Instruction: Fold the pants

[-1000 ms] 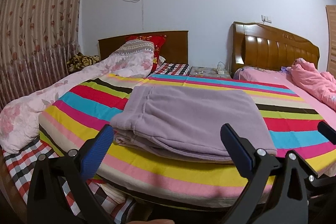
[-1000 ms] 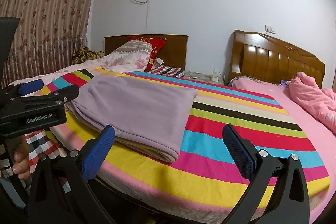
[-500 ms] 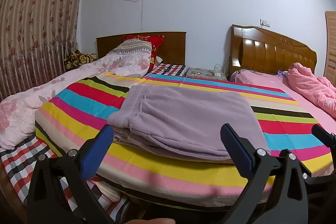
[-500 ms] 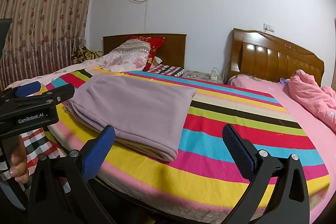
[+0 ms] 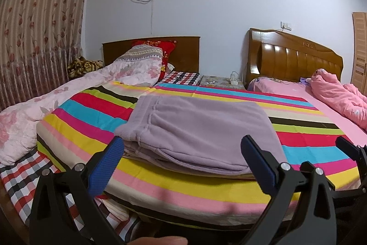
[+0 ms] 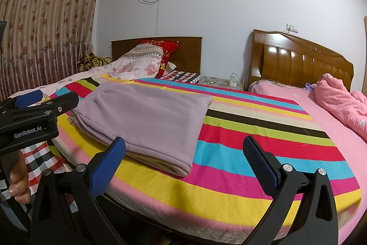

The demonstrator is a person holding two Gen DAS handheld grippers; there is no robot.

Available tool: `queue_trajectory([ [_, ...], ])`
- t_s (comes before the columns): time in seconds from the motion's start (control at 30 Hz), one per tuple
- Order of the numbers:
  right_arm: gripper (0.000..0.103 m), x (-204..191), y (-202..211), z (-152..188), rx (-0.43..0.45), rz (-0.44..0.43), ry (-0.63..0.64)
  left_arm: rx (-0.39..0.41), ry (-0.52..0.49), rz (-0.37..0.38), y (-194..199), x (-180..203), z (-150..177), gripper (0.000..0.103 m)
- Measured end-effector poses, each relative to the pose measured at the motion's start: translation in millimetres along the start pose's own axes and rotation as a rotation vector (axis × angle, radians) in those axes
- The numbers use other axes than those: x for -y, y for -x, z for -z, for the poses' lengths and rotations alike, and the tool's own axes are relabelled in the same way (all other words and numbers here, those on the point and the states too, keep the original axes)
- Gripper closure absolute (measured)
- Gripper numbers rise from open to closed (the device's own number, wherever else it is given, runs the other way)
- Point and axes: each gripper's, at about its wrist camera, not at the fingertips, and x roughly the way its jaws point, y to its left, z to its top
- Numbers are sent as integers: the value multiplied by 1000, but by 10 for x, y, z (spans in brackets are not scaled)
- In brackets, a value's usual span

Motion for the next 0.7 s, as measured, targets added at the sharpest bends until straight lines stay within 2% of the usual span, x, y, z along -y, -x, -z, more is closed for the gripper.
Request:
queue_trajectory([
  [0.17, 4, 1, -3, 4, -1, 1, 0, -14, 3, 11, -24, -2, -4, 1],
  [0.7, 4, -6, 8, 12, 0, 0, -4, -24, -35, -17, -11, 73, 4, 1],
])
